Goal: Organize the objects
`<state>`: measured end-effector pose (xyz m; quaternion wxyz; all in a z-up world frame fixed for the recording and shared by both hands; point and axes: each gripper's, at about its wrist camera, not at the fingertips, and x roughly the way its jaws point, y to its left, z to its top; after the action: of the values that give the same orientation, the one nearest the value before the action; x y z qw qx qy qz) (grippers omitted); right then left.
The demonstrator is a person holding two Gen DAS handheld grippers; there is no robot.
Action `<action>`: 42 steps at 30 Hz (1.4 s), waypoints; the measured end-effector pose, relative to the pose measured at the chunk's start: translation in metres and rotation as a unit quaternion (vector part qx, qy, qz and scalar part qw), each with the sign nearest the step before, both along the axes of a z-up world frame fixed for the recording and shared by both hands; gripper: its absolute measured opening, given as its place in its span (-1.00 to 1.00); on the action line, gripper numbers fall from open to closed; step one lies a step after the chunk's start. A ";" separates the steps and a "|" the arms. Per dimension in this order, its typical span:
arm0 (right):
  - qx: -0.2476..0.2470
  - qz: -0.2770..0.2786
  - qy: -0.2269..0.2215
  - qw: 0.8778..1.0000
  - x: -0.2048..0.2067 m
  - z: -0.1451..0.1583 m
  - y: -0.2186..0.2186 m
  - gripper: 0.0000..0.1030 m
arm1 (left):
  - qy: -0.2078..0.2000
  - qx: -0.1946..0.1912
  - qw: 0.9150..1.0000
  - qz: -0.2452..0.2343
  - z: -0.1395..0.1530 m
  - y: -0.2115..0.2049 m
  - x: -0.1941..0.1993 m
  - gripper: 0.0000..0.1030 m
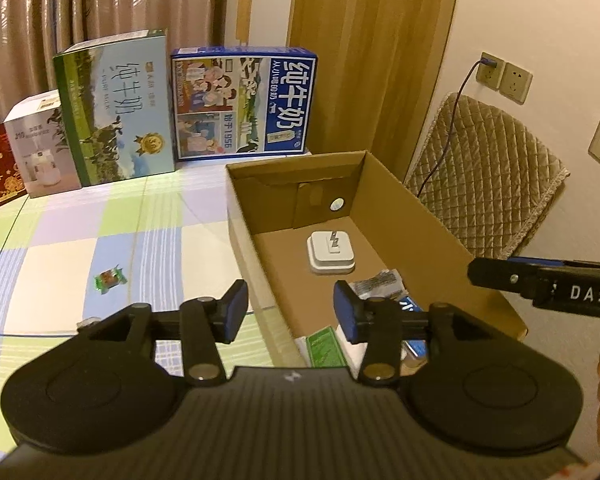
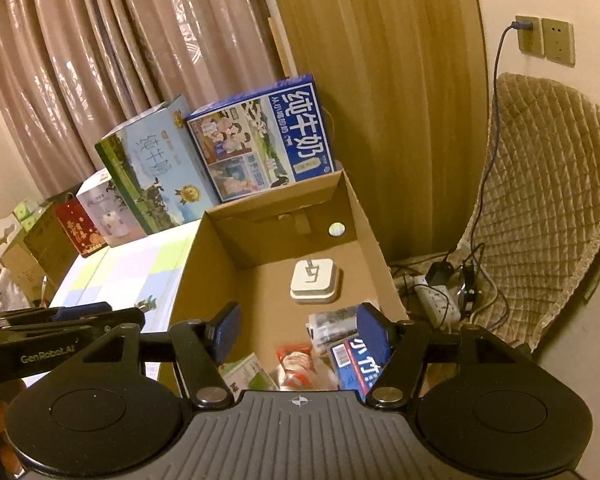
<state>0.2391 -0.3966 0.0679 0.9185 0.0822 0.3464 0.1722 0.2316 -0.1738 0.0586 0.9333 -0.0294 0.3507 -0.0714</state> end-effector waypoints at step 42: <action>-0.021 0.050 -0.040 0.998 -0.096 0.063 0.072 0.97 | -0.018 0.002 0.997 0.079 0.036 0.089 -0.133 0.98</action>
<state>0.1426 -0.3249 0.1309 0.9235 0.0379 0.3162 0.2138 0.0985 -0.0844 0.0947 0.9422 -0.0537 0.3308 0.0030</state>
